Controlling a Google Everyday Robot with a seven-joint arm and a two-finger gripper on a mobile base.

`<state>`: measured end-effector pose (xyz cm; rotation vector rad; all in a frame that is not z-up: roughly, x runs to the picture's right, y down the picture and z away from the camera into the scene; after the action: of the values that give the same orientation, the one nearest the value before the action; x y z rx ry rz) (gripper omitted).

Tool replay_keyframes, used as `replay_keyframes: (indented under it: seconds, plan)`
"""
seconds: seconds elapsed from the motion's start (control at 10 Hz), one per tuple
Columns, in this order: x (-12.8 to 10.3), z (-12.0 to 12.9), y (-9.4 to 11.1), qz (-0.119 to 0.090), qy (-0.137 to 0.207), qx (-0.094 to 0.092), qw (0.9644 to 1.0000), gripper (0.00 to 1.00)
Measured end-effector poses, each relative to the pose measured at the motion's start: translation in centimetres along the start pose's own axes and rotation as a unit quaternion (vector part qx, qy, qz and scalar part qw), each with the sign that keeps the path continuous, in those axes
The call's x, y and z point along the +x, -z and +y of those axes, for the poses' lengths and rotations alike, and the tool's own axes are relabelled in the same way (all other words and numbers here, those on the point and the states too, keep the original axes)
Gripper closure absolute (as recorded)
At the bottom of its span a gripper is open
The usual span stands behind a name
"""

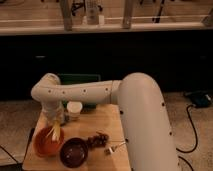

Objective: Place banana in red bowl

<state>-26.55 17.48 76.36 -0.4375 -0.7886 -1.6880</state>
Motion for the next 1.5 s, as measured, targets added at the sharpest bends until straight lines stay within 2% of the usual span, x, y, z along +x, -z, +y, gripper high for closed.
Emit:
replay_keyframes:
  seconds: [0.3,0.5,0.8,1.5]
  plan:
    - [0.02,-0.1,-0.01,-0.002,0.005,0.001,1.0,0.51]
    - [0.1,-0.42,-0.02,-0.003,0.01,0.002,0.9999,0.32]
    - [0.16,-0.3,0.02,-0.003,0.014,0.002,0.9999,0.2]
    - [0.53,-0.18,0.43,0.0,0.024,0.009,0.9997,0.2]
